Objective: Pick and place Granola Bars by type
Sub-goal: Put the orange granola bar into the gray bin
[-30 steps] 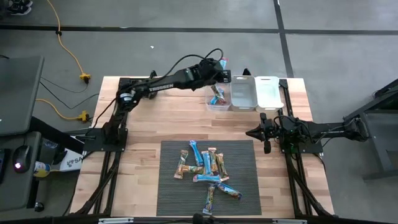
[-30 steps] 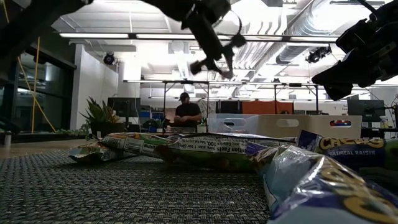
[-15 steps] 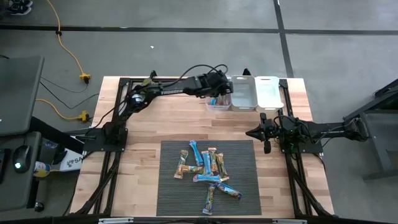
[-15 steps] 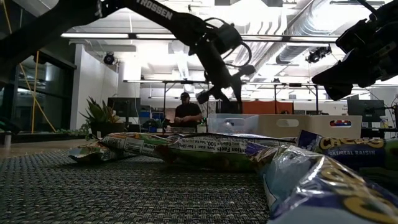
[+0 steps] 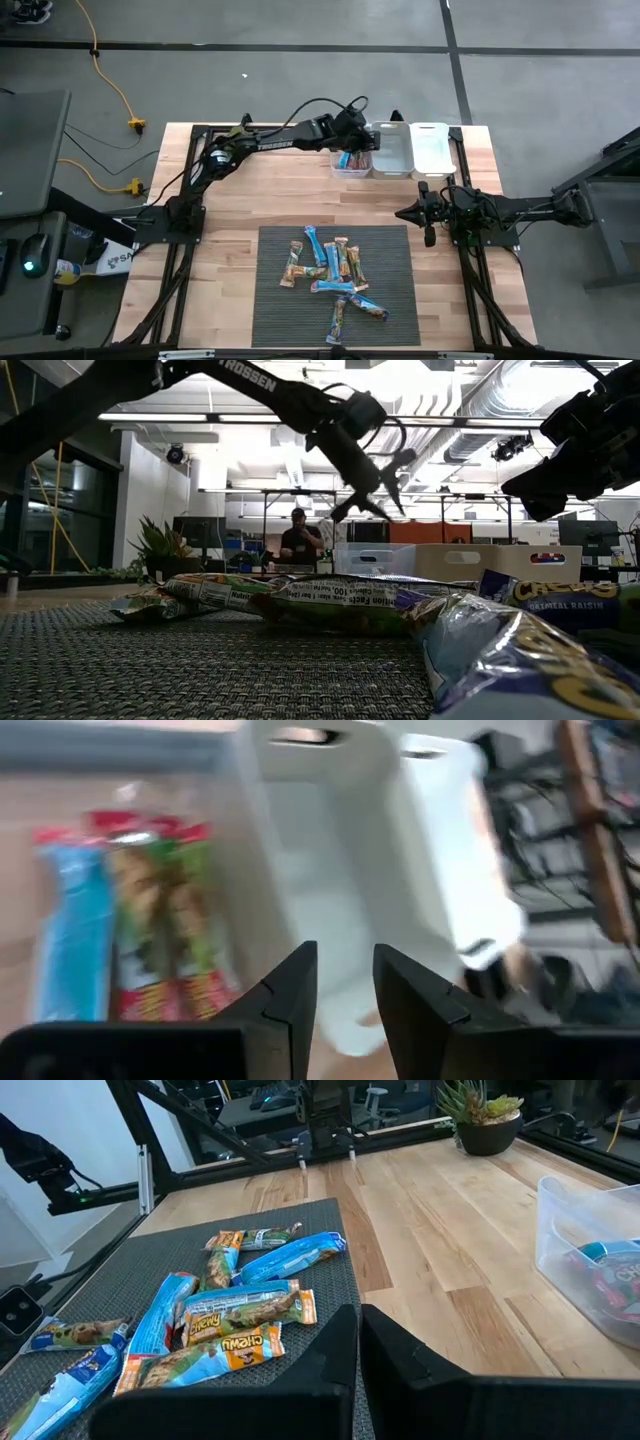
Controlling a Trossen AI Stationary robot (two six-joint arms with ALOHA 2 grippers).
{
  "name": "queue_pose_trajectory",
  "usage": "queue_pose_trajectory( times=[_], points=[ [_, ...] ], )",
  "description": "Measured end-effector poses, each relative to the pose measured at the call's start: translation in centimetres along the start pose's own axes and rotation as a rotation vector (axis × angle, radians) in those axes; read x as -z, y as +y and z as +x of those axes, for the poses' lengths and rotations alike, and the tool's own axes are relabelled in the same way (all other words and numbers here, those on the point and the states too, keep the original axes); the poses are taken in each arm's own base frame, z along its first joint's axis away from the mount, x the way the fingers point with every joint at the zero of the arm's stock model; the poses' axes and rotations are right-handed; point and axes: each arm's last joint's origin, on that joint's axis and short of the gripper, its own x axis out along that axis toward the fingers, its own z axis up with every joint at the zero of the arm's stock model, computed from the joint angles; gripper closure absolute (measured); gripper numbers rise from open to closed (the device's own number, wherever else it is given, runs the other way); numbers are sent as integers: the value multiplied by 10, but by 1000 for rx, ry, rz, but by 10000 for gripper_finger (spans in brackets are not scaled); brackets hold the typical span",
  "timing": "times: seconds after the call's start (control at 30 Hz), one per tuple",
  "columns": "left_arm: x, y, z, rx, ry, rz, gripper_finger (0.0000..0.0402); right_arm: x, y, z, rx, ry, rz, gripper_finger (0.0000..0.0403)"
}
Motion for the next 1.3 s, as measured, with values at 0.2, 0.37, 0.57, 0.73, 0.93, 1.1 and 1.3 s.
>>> queue_pose_trajectory(
  times=[0.2, 0.37, 0.57, 0.73, 0.93, 1.1, 1.3],
  points=[
    [-22, -13, -29, 179, 54, 259, 302, 0, 0, 0, 0, 0, 0, 402],
    [-45, -21, -72, 405, 142, 567, 302, 0, 0, 0, 0, 0, 0, 402],
    [-50, -27, -136, 567, 290, 718, 302, 0, 0, 0, 0, 0, 0, 402],
    [-30, -35, -183, 609, 442, 768, 302, 0, 0, 0, 0, 0, 0, 402],
    [19, -47, -226, 517, 631, 823, 302, 0, 0, 0, 0, 0, 0, 402],
    [75, -64, -247, 387, 713, 965, 302, 0, 0, 0, 0, 0, 0, 402],
    [133, -83, -261, 280, 675, 1106, 302, 0, 0, 0, 0, 0, 0, 402]
  ],
)
